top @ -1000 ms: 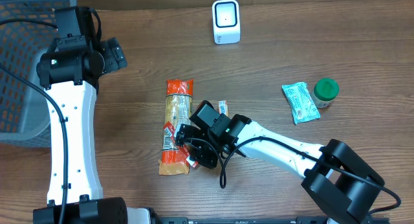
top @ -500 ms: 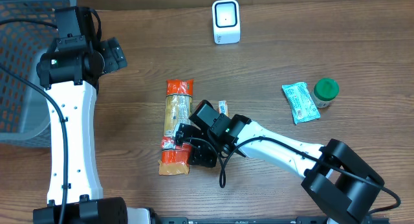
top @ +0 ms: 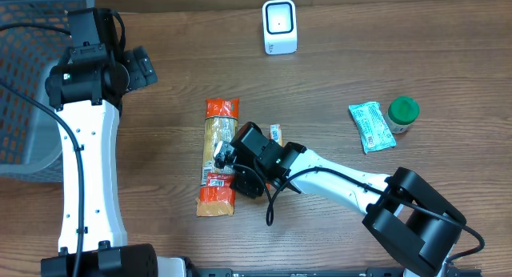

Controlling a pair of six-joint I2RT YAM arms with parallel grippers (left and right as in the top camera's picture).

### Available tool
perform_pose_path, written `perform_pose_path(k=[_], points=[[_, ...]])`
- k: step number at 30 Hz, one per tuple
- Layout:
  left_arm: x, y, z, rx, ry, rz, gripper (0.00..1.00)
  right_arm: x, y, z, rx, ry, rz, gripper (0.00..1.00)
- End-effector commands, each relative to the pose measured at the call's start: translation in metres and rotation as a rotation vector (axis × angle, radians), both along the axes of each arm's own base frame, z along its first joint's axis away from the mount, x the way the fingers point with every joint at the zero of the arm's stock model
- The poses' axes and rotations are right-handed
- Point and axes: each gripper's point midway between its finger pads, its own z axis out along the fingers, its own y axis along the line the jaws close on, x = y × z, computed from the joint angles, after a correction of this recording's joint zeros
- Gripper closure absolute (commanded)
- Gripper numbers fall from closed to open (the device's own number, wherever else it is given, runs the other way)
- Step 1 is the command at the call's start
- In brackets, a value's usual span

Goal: Scan the item barcode
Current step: 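Lower the right gripper and grasp the spaghetti pack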

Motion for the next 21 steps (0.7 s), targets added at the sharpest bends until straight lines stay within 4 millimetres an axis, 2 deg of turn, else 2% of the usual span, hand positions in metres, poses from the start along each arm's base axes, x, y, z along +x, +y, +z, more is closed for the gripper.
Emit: perform_pose_path(k=[1,9,11,15,21], points=[[-0.001,0.002,0.013,0.020,-0.028,0.001,0.00,0.019,-0.001,0.007,-0.004,-0.047,-0.052,0.34],[-0.001,0.002,0.013,0.020,-0.028,0.001,0.00,0.020,-0.030,-0.005,-0.079,0.025,-0.074,0.35],[-0.001,0.002,0.013,0.020,-0.028,0.001,0.00,0.019,-0.032,-0.003,-0.045,0.081,-0.058,0.38],[-0.001,0.002,0.013,0.020,-0.028,0.001,0.00,0.017,-0.036,0.001,0.013,0.153,-0.018,0.53],[-0.001,0.002,0.013,0.020,-0.028,0.001,0.00,0.018,-0.040,0.000,0.012,0.163,-0.014,0.60]])
